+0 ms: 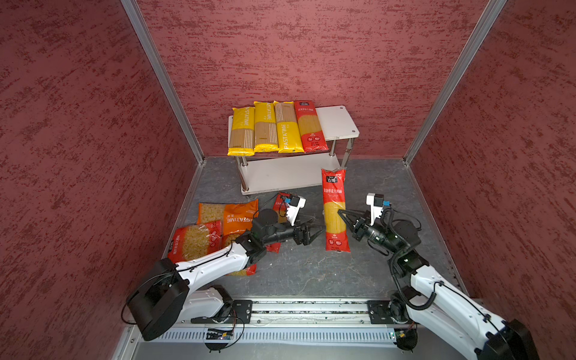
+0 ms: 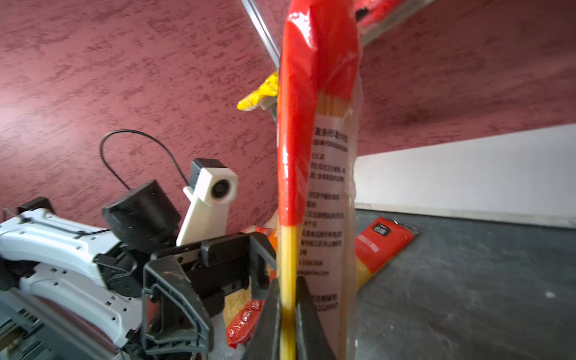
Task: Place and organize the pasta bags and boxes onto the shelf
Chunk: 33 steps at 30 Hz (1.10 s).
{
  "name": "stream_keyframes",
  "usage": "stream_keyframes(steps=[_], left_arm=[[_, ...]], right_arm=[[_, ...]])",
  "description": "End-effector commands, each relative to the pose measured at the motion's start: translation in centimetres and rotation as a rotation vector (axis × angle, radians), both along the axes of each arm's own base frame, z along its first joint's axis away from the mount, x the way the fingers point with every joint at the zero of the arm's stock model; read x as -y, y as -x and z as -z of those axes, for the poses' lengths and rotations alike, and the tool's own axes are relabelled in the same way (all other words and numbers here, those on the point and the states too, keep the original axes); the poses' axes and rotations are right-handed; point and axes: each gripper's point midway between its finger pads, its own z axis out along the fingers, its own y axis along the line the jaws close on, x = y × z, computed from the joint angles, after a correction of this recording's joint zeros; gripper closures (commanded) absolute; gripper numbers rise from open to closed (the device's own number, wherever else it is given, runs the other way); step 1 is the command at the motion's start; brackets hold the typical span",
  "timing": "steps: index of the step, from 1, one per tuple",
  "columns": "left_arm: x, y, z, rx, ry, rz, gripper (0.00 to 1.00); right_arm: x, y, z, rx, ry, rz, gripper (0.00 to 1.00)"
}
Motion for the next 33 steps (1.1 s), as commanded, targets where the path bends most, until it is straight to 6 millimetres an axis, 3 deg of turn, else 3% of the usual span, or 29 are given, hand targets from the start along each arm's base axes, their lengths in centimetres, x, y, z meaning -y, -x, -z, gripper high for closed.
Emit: stream_keyframes(steps=[1,7,15,23,27,33], left_arm=[[0.3,0.3,-2.4,0.069,0.065,0.062,0.18],[0.7,0.9,-5.4,0.117,0.131,0.127,0.18],[1.4,1.0,-7.7,0.14,0.21,0.222,0.27],[1.7,1.6,-8.5,0.132,0.226,0.27,0.62],[1.5,1.5,-8.5,0.126,0.223,0.257,0.76],[1.2,0.7,-8.8,0.109,0.21,0.207,0.88]], right_arm=[[0.0,3.5,-9.2,0.289,-0.152,-0.11,1.0],[-0.8,4.8,-11.3,0.328,-0.196,-0.174,1.0],[-1.3,6.0,-11.5,0.34,-0.227,-0.239,1.0],[-1.1,5.4,-10.7,0.301,-0.251,-0.22,1.0],[-0.9,3.7,-9.5,0.221,-0.258,-0.153,1.0],[-0.1,2.4,-7.4,0.149,-0.261,-0.061,0.72]])
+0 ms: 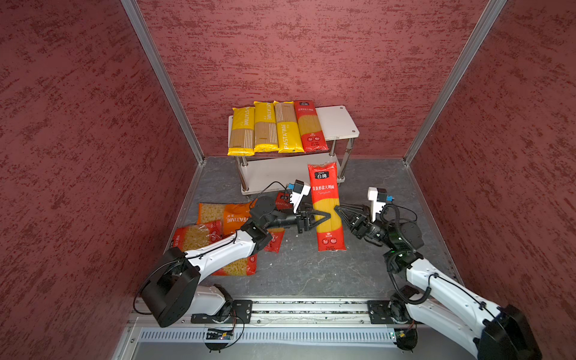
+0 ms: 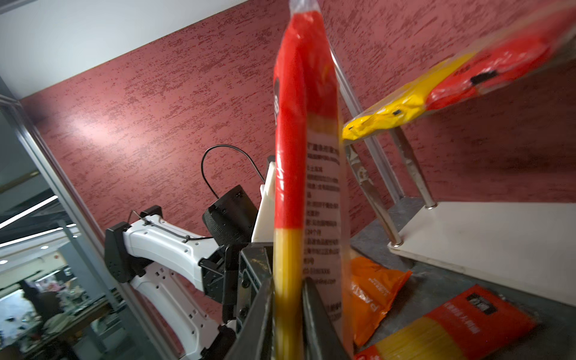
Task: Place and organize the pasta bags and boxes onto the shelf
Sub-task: 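Hold the bundle with the left gripper while the right gripper releases and draws back, then lift the bundle toward the top shelf with the left gripper while the right gripper withdraws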
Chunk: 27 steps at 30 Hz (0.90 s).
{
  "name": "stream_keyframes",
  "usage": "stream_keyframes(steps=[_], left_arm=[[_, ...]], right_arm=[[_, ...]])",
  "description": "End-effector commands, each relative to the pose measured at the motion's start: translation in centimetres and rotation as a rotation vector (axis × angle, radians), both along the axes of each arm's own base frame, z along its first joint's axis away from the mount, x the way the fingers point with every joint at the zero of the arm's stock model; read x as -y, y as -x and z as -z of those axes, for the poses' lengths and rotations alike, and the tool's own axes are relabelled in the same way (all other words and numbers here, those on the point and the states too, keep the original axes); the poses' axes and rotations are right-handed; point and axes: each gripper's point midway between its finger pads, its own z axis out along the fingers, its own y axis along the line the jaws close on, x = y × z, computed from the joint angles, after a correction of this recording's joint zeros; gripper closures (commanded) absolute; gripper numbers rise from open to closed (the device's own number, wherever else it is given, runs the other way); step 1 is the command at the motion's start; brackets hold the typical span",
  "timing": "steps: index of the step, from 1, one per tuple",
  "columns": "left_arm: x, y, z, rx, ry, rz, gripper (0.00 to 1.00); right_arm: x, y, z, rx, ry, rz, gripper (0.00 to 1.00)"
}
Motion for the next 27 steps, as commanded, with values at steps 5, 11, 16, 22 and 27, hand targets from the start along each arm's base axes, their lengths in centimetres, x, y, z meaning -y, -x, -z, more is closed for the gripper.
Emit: stream_keyframes(steps=[5,11,16,22,27], left_arm=[[-1.0,-1.0,-3.5,0.045,0.062,-0.103,0.94],[-2.8,-3.3,-7.1,0.023,0.128,-0.244,0.95],[-4.1,-5.6,-9.9,0.014,0.149,-0.396,0.95],[-4.4,-6.6,-13.2,-0.007,0.241,-0.471,0.95],[-3.0,-6.2,-14.3,-0.042,0.256,-0.448,0.94]], right_arm=[[2.5,-0.8,0.5,-0.03,-0.045,0.17,0.59],[5.2,-0.8,4.3,-0.19,-0.129,0.261,0.53],[5.0,0.5,5.3,-0.259,-0.181,0.221,0.44],[3.9,1.3,5.9,-0.276,-0.204,0.214,0.4],[2.6,1.1,4.6,-0.251,-0.246,0.186,0.34]])
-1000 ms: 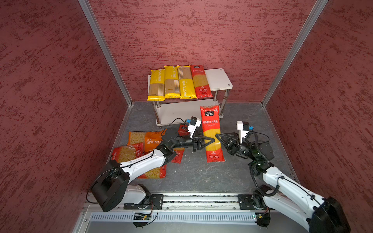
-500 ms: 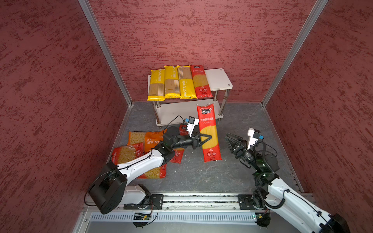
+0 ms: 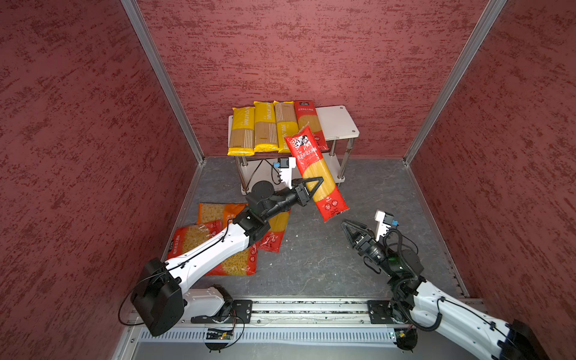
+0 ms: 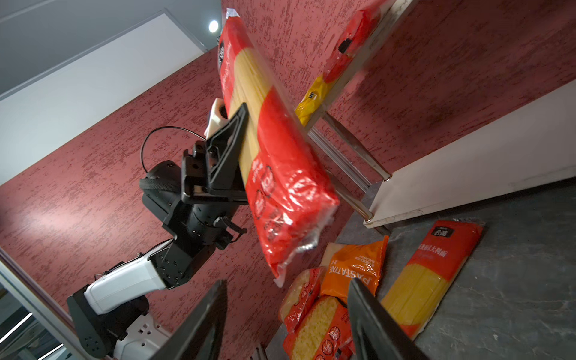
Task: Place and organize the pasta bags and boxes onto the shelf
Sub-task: 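Lift the bundle toward the top shelf with the left gripper while the right gripper withdraws, then hold the bundle tilted with the left gripper while the right gripper grasps its lower end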
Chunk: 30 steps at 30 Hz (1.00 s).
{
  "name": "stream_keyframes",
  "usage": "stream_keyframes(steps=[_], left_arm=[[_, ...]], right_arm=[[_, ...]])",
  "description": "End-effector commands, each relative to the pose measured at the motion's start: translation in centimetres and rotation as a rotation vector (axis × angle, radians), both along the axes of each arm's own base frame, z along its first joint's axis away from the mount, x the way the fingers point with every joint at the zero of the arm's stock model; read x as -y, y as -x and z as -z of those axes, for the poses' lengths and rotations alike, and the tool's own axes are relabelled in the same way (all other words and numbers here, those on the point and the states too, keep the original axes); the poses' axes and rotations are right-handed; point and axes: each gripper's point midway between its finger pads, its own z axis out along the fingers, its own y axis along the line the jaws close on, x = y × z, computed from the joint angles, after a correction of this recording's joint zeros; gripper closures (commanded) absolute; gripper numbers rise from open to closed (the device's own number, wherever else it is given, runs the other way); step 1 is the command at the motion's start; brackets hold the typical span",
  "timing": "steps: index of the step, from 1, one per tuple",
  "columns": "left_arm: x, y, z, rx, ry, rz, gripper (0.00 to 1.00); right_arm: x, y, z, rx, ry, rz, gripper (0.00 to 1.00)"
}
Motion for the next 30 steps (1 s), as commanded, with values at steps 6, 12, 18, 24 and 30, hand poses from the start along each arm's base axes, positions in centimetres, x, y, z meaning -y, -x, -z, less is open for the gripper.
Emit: stream_keyframes(steps=[6,12,18,24,30], left_arm=[[0.4,1.6,-6.4,0.084,0.154,0.013,0.94],[0.3,1.5,-6.4,0.068,0.144,0.006,0.93],[-0.9,0.7,-6.1,0.06,0.135,-0.036,0.93],[-1.0,0.4,-5.9,0.046,0.137,-0.028,0.93],[0.6,1.4,-5.8,0.035,0.149,0.021,0.93]], right_arm=[[0.2,-0.8,-4.7,0.114,-0.185,0.047,0.31],[-0.9,-0.4,-6.6,0.184,-0.221,-0.016,0.31],[0.7,-0.2,-5.3,0.165,-0.243,0.037,0.31],[1.5,0.1,-3.7,0.123,-0.209,0.063,0.3],[0.2,-0.5,-5.4,0.158,-0.163,0.052,0.28]])
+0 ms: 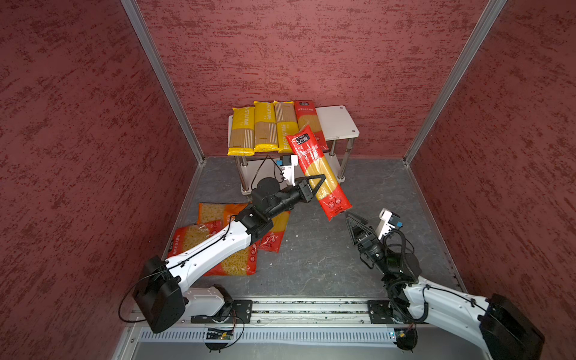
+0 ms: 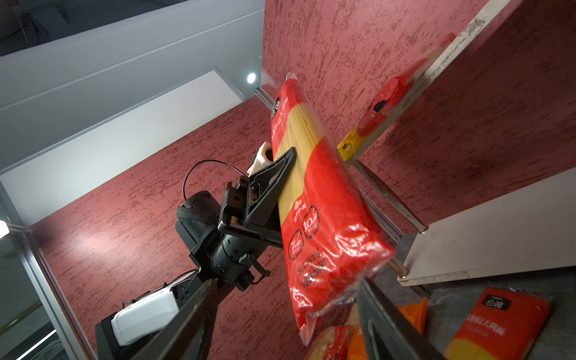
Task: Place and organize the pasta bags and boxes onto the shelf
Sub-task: 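Hold the bundle tilted with the left gripper while the right gripper grasps its lower end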
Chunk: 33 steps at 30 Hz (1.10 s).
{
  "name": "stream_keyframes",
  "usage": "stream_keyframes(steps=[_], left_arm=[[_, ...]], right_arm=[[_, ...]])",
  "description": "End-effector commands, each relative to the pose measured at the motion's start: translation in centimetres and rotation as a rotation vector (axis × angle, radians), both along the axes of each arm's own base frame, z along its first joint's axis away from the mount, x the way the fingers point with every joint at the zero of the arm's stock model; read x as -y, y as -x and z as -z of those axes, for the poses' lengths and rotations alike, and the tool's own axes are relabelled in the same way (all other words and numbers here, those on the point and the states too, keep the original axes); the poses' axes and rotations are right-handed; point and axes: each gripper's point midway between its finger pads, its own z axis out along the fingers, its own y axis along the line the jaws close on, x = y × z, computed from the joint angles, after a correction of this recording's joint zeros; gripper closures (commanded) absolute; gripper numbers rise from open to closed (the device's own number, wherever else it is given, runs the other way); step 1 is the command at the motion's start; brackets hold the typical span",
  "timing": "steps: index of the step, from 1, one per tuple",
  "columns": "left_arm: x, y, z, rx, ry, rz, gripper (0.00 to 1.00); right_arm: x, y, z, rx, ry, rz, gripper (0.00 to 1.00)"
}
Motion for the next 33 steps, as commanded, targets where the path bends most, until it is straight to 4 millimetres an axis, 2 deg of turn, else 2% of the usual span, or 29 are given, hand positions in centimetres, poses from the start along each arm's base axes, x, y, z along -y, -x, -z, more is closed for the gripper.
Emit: stream_keyframes(steps=[1,7,12,14,19,22,28,33], left_arm=[[0.0,2.2,-6.4,0.15,0.152,0.052,0.93],[0.2,2.8,-6.9,0.15,0.169,0.07,0.93],[-0.4,2.7,-7.2,0.159,0.16,0.048,0.93],[-0.3,2.9,-7.2,0.159,0.16,0.059,0.93],[0.8,3.0,-6.3,0.12,0.178,0.096,0.92],[1.0,2.9,-6.0,0.108,0.175,0.101,0.92],[0.8,2.7,-6.0,0.108,0.161,0.097,0.89],[0.4,2.4,-6.3,0.107,0.155,0.096,0.79]], right_arm=[[-0.9,-0.6,-1.7,0.023,-0.002,0.0,0.28],[-2.0,-1.1,-3.6,0.057,-0.103,-0.062,0.3],[-1.8,-2.8,-1.8,-0.03,-0.144,-0.032,0.31],[-1.4,-2.7,-1.8,-0.025,-0.171,-0.031,0.32],[-2.1,-2.9,-2.9,-0.003,-0.19,-0.057,0.36],[-2.4,-3.0,-3.8,0.018,-0.199,-0.064,0.44],[-3.0,-3.3,-4.4,0.022,-0.208,-0.083,0.7],[-3.1,-3.7,-4.2,0.004,-0.215,-0.078,0.82]])
